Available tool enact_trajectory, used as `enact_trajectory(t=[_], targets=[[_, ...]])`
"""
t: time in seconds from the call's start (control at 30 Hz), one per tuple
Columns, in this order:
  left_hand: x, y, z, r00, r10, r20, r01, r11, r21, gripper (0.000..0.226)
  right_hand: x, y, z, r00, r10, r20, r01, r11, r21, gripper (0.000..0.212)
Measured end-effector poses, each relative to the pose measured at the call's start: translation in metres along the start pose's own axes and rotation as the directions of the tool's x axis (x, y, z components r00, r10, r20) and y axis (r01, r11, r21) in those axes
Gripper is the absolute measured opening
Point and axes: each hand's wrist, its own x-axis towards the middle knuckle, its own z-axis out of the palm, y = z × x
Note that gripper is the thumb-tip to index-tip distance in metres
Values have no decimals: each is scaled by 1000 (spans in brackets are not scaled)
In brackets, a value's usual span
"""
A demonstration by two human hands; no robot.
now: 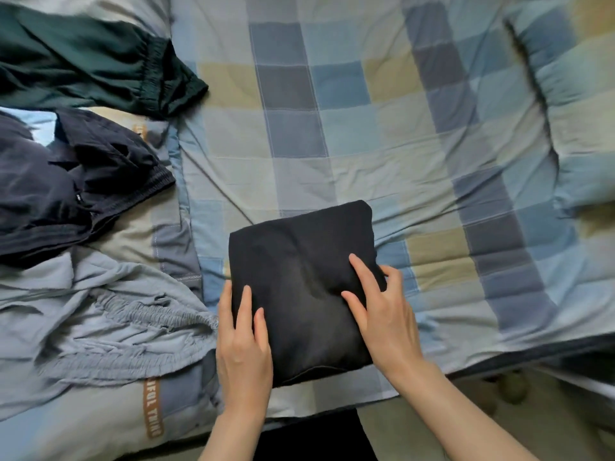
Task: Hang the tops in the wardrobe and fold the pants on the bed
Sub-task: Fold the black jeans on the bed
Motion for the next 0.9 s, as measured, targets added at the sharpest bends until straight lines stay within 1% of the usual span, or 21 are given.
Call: enact_trajectory(t=[0.13, 0.23, 0.3, 0.43, 0.47, 0.6, 0.67, 0.7, 0.77, 0.8, 0.83, 0.87, 0.9], targets=[[-19, 39, -57, 998, 32, 59, -27, 996, -80, 45, -49, -14, -56, 997, 58, -43, -58, 998, 20, 56], [-28, 62, -97, 991, 89, 99, -78, 991, -112, 46, -87, -29, -92, 986, 135, -94, -130, 989, 65, 56], [-35, 78, -124, 980, 170, 100, -156, 978, -138, 45, -113, -41, -112, 974, 176, -143, -163, 981, 102, 55], [-50, 104, -169, 938, 327, 117, -308, 939, -153, 42, -168, -58, -149, 926, 286, -247, -240, 950, 201, 53], [-50, 107, -173, 931, 349, 107, -332, 931, -153, 41, -173, -61, -151, 917, 290, -274, -232, 946, 224, 53], [-82, 140, -204, 863, 475, 173, -445, 876, -186, 41, -236, -61, -179, 829, 396, -395, -277, 905, 324, 51], [-96, 152, -211, 831, 521, 192, -485, 850, -206, 42, -262, -58, -189, 791, 432, -434, -312, 894, 321, 50], [-111, 164, -212, 796, 565, 219, -518, 822, -237, 43, -287, -51, -198, 751, 477, -456, -356, 874, 330, 50], [-131, 177, -211, 745, 613, 262, -551, 788, -275, 46, -317, -42, -206, 699, 525, -485, -406, 850, 335, 50], [-150, 191, -208, 693, 657, 297, -582, 753, -307, 47, -342, -33, -213, 649, 572, -501, -445, 820, 359, 50], [-164, 199, -206, 659, 680, 321, -598, 733, -325, 48, -359, -26, -216, 615, 602, -510, -470, 798, 377, 50], [-184, 213, -201, 604, 716, 350, -624, 698, -351, 49, -385, -16, -221, 552, 648, -525, -505, 761, 408, 50], [-199, 221, -197, 559, 741, 373, -650, 670, -359, 49, -403, -10, -223, 506, 680, -530, -531, 730, 431, 50]])
